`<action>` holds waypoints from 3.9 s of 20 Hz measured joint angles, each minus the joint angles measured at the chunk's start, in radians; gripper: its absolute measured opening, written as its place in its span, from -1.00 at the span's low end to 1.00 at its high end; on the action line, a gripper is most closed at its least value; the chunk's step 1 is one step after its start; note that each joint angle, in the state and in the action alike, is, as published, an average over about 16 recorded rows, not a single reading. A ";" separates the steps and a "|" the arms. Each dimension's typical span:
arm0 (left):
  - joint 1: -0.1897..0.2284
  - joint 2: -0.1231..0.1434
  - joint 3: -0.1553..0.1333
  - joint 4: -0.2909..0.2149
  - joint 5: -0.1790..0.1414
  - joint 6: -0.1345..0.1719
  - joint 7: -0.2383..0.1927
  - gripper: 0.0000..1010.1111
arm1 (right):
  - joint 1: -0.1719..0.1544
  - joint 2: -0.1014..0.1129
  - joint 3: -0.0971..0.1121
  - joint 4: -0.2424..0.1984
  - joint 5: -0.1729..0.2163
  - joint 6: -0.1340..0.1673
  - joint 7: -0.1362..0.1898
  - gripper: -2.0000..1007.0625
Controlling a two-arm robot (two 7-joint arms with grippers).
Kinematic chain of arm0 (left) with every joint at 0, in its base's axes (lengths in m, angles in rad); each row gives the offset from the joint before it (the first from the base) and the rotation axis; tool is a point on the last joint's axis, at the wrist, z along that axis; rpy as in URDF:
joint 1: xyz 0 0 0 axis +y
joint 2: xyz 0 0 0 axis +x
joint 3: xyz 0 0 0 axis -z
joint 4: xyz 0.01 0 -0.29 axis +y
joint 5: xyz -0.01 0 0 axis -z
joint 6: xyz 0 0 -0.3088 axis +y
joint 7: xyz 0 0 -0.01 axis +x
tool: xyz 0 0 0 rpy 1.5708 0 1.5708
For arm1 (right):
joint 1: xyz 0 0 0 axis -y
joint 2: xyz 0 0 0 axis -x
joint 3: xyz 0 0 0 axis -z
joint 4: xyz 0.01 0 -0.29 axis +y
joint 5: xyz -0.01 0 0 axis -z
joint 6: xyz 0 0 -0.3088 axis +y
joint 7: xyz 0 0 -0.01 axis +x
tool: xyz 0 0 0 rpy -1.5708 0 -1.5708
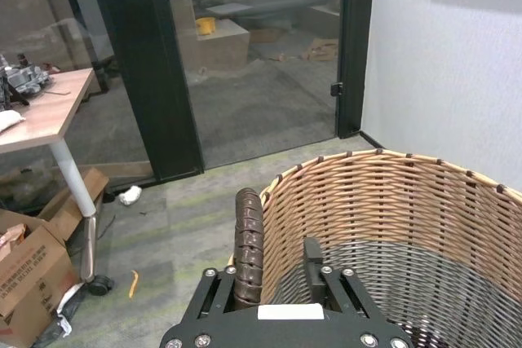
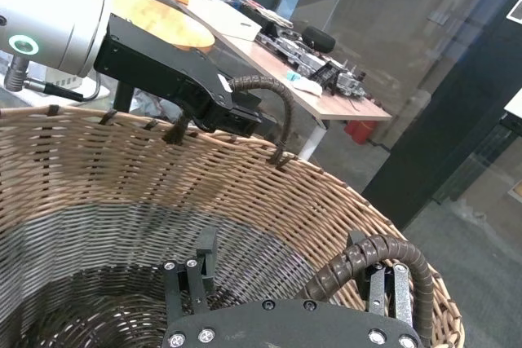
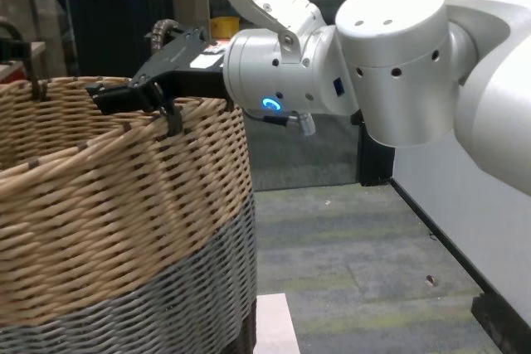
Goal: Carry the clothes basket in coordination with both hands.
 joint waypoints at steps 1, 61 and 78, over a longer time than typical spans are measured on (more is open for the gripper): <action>0.000 0.000 0.000 0.000 0.000 0.000 0.000 -0.18 | 0.000 0.000 0.000 0.000 0.000 0.000 0.000 1.00; 0.000 0.000 0.000 0.000 0.000 0.000 0.000 0.98 | 0.016 0.233 0.078 -0.156 0.227 0.391 0.267 1.00; 0.000 0.000 0.000 0.000 0.000 0.000 0.000 0.98 | -0.078 0.148 0.164 -0.278 0.184 0.152 -0.104 1.00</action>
